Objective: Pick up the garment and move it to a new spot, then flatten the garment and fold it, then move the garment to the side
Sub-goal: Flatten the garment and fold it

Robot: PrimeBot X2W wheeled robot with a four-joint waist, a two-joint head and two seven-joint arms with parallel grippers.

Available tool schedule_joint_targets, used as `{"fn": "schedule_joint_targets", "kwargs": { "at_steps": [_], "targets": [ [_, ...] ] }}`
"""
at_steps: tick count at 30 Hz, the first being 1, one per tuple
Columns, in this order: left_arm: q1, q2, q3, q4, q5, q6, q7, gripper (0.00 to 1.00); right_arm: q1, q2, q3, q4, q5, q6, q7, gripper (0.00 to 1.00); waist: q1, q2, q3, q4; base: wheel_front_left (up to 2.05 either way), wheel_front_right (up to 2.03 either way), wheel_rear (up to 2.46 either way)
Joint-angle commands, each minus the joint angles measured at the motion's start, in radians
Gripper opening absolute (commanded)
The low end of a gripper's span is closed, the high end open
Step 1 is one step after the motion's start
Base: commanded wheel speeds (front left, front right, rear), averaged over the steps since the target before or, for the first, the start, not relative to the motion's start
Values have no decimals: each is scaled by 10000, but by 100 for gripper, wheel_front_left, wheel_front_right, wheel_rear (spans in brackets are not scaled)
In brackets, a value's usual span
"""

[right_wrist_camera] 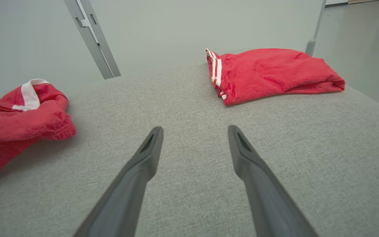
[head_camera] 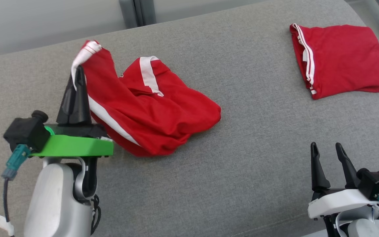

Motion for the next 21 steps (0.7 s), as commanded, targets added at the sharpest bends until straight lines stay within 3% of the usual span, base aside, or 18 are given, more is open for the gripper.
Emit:
{"fn": "schedule_joint_targets", "kwargs": {
  "at_steps": [1,7,13,17,21],
  "targets": [
    [-138,37,137,-218,-81,-72,-25,1,97,-14,-10,4,-70,-16,4,100,0,0,-112,152,0,0,0],
    [-924,552,433,-949,-264,-143,-25,11,89,-15,-5,22,-93,-16,4,100,0,0,-234,368,0,0,0],
    [-1690,1174,112,-1571,-300,-155,235,18,148,-14,79,72,-82,-16,4,100,0,0,-358,373,0,0,0],
    [-1535,1032,-737,-1967,-73,-158,959,38,182,-15,141,122,31,-16,4,100,0,0,-386,226,0,0,0],
    [-931,569,-1926,-1741,348,-34,1499,36,91,-14,209,184,94,-16,4,100,0,0,-318,-8,0,0,0]
  ]
}}
